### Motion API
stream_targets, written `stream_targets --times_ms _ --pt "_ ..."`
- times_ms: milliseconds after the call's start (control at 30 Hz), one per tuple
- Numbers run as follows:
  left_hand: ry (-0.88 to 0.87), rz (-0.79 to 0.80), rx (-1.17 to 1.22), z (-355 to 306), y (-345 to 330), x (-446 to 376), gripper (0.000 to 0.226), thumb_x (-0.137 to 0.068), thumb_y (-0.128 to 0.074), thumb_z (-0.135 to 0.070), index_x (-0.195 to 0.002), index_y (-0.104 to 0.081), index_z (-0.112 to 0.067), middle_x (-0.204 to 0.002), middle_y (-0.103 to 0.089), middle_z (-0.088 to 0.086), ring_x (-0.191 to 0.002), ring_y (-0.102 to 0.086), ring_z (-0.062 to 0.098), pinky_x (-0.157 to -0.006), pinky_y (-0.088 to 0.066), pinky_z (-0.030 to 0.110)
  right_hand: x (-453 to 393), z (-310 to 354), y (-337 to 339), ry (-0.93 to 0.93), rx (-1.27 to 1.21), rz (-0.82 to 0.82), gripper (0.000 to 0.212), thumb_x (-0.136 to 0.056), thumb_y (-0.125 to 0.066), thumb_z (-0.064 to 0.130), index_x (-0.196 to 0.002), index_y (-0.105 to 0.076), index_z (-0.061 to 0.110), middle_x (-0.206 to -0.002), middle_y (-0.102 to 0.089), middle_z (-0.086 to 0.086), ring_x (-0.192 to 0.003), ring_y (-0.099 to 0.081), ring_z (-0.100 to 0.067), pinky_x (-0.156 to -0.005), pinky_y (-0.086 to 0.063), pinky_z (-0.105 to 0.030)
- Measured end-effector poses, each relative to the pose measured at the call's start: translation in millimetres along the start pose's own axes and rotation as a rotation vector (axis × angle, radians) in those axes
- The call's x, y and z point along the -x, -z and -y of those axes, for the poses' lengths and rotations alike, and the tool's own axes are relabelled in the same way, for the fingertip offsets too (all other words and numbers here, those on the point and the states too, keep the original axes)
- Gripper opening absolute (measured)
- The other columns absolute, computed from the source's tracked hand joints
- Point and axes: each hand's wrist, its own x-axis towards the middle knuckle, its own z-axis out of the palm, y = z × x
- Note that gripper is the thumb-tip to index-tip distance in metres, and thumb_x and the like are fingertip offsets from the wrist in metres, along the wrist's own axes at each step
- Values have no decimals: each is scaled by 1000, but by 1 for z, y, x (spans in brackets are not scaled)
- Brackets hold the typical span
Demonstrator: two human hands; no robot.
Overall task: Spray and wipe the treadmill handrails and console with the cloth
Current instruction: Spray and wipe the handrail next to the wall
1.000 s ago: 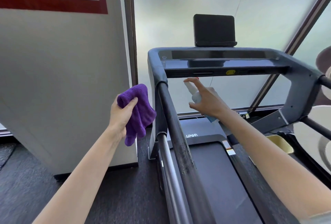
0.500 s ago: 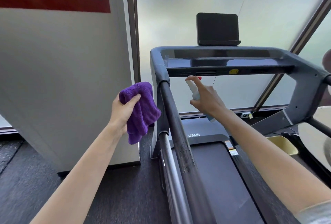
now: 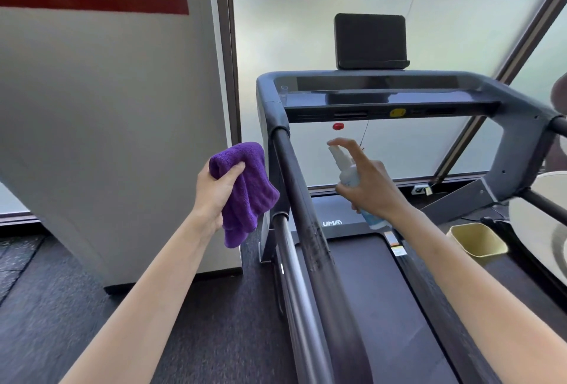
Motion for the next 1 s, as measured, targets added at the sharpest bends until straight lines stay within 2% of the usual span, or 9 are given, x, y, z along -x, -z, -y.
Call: stream_targets --times_ms 167,233,300,400,467,600,733,867,1000 --pt "-4 5 -3 -1 3 19 18 -88 -69 -12 -105 -62 -15 -100 -69 4 -95 -66 21 -87 -55 35 15 5 -1 18 70 -31 65 -81 -59 -2 -136 -43 29 -71 -51 -5 -48 -51 -27 -49 -56 -50" --pt "-9 3 0 -2 5 26 21 -89 -69 -12 -108 -62 -13 -98 -69 4 -93 -65 20 -87 -55 34 17 6 -2 23 138 -76 63 -80 -58 -1 -136 -44 26 -65 -48 -4 -52 -48 -28 -54 -53 -45" --pt "-9 8 5 -1 5 33 21 -89 -68 -12 -109 -62 -13 -97 -68 3 -91 -65 18 -86 -55 33 19 8 -3 29 176 -121 61 -81 -57 -2 -136 -45 22 -63 -45 -4 -55 -45 -28 -53 -43 -35" --pt "-2 22 10 0 7 43 20 -89 -69 -13 -108 -63 -13 -97 -69 3 -90 -66 17 -84 -56 32 25 9 -6 22 178 -116 60 -81 -57 -1 -135 -45 20 -64 -45 -5 -54 -42 -26 -50 -36 -31" --pt "-2 22 13 -1 9 48 20 -89 -69 -13 -108 -63 -13 -98 -70 3 -91 -66 18 -85 -56 33 30 11 -7 15 188 -80 61 -81 -56 -1 -136 -44 22 -60 -43 -1 -55 -44 -28 -50 -39 -32" --pt "-2 18 11 -3 11 56 22 -88 -69 -12 -110 -63 -11 -101 -70 5 -94 -67 20 -86 -56 35 40 15 -2 -12 136 -147 68 -80 -55 -5 -141 -42 23 -58 -41 2 -55 -46 -28 -50 -42 -32" --pt "-4 22 1 -2 16 64 20 -88 -70 -13 -107 -64 -14 -102 -70 5 -95 -67 20 -86 -56 36 63 18 8 -47 68 -122 69 -79 -53 -5 -137 -43 32 -65 -54 -13 -54 -54 -35 -54 -56 -45" --pt "-7 22 -7 0 19 71 20 -88 -69 -14 -108 -64 -14 -102 -70 4 -94 -67 19 -86 -56 35 96 14 12 -69 27 -119 72 -76 -57 -2 -129 -41 46 -64 -58 -12 -53 -57 -33 -54 -55 -41" --pt "-15 26 -15 2 15 80 14 -88 -70 -14 -100 -64 -18 -98 -70 2 -95 -67 19 -87 -56 35 111 13 12 -76 7 -107 71 -78 -57 0 -128 -41 47 -68 -59 -18 -53 -57 -37 -54 -56 -46"
